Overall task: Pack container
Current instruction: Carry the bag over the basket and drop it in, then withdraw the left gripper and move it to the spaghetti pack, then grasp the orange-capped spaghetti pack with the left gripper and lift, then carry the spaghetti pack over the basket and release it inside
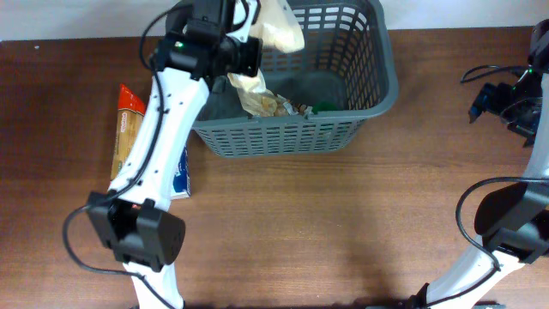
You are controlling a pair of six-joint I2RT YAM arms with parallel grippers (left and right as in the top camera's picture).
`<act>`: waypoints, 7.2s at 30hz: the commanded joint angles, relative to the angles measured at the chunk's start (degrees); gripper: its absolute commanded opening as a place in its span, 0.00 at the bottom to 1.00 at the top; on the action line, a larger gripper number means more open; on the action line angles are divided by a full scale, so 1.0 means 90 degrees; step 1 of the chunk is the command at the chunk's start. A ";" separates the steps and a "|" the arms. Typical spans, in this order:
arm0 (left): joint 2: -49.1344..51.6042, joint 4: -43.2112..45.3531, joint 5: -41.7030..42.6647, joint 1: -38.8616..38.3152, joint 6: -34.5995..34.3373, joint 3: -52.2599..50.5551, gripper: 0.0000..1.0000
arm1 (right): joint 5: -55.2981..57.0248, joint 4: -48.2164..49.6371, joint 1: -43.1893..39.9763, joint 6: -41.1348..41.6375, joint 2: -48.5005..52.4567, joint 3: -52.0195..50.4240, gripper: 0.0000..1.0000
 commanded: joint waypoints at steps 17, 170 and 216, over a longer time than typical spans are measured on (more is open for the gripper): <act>0.0168 -0.0588 -0.0010 -0.0107 -0.0058 0.0138 0.66 | -0.0010 0.0022 -0.0051 -0.0022 0.0010 -0.0034 0.99; -0.2803 0.0991 0.0901 0.0180 0.0923 0.0015 0.02 | -0.0010 0.0022 -0.0051 -0.0024 0.0010 -0.0034 0.99; -0.2220 -0.0372 -0.1377 0.0508 -0.0015 0.1115 0.99 | -0.0010 0.0022 -0.0051 -0.0024 0.0010 -0.0034 0.99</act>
